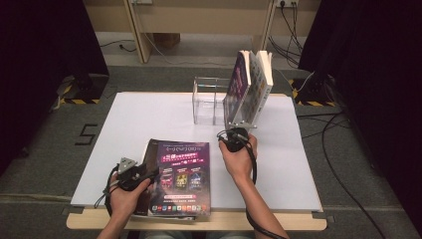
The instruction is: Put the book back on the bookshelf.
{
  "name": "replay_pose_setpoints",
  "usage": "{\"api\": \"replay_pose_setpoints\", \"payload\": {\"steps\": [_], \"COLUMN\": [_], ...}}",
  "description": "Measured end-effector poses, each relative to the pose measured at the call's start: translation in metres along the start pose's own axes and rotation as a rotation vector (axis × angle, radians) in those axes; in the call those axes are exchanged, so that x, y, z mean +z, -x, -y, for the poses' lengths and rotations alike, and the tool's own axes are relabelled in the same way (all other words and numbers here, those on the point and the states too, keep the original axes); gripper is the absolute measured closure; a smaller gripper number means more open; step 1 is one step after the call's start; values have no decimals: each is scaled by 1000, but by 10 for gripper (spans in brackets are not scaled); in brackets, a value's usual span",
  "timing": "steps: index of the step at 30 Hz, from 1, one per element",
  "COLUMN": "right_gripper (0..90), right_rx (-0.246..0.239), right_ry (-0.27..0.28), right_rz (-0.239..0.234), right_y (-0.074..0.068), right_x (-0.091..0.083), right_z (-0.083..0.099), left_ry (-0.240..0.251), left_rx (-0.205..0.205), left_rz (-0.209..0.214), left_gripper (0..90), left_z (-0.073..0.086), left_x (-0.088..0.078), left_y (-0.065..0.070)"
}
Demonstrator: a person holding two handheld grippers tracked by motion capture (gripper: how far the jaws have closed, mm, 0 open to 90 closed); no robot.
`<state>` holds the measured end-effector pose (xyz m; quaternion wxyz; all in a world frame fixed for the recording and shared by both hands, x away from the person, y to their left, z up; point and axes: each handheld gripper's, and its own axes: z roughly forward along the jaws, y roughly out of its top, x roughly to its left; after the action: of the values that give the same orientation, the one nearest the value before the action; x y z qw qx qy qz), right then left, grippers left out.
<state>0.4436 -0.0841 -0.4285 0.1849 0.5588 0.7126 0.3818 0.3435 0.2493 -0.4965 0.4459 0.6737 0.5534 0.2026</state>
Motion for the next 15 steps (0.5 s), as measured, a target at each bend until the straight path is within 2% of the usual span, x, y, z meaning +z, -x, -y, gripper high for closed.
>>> {"api": "replay_pose_setpoints", "payload": {"steps": [15], "right_gripper": [619], "right_rx": [-14], "right_ry": [-78], "right_rz": [-52], "right_y": [-19], "right_x": [19], "right_z": [15], "left_ry": [-12], "left_rx": [-7], "left_rz": [6], "left_gripper": [401], "left_z": [1], "left_x": [2], "left_y": [0]}}
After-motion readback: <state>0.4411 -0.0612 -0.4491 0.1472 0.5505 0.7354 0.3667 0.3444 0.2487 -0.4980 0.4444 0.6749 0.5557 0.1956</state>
